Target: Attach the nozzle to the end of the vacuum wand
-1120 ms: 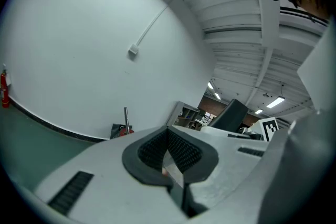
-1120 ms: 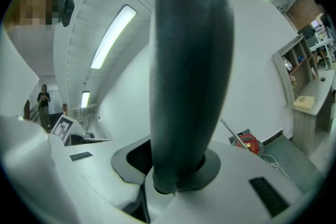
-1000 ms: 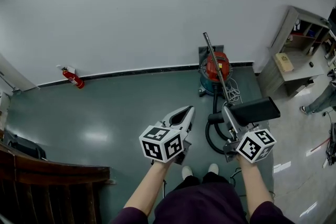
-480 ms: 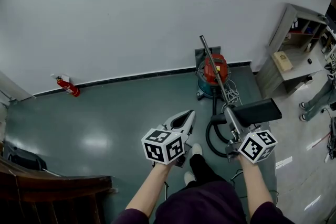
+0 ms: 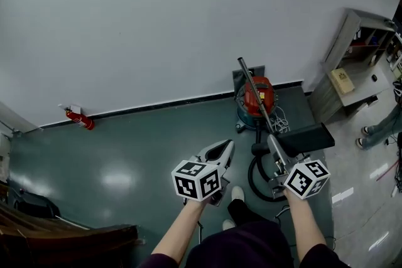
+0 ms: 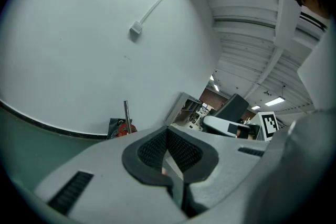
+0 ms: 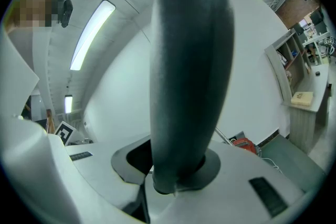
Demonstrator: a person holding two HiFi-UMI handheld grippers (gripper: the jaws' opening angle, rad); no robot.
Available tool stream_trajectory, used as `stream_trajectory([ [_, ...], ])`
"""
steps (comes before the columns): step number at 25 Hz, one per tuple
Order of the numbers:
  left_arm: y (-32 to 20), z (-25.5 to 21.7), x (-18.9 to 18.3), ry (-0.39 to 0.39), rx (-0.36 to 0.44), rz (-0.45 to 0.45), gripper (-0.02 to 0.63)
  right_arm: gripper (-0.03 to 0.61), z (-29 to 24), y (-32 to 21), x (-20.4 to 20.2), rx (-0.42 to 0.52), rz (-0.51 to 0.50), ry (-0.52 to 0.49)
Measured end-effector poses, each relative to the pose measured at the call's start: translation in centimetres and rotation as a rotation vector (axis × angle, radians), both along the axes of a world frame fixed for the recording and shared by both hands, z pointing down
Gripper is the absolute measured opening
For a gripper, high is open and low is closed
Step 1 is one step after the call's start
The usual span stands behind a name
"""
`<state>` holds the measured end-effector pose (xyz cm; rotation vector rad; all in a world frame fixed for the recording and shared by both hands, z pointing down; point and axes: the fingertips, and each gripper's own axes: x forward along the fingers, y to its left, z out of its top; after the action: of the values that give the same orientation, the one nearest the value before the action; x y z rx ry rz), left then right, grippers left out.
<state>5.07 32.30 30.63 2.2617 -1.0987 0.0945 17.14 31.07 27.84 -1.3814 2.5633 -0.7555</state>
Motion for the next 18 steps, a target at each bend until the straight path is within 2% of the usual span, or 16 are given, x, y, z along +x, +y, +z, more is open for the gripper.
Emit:
stream_trajectory([
  [8, -7.6, 0.7, 2.0, -0.014, -0.026, 0.013, 0.003, 0.094, 0.9, -7.3, 2.3, -0.028, 0.012, -0.015],
  [18, -13.7, 2.5, 2.6, -0.013, -0.053, 0.022, 0.003, 0.094, 2.2, -13.2, 3.3, -0.057, 0.028, 0.0],
])
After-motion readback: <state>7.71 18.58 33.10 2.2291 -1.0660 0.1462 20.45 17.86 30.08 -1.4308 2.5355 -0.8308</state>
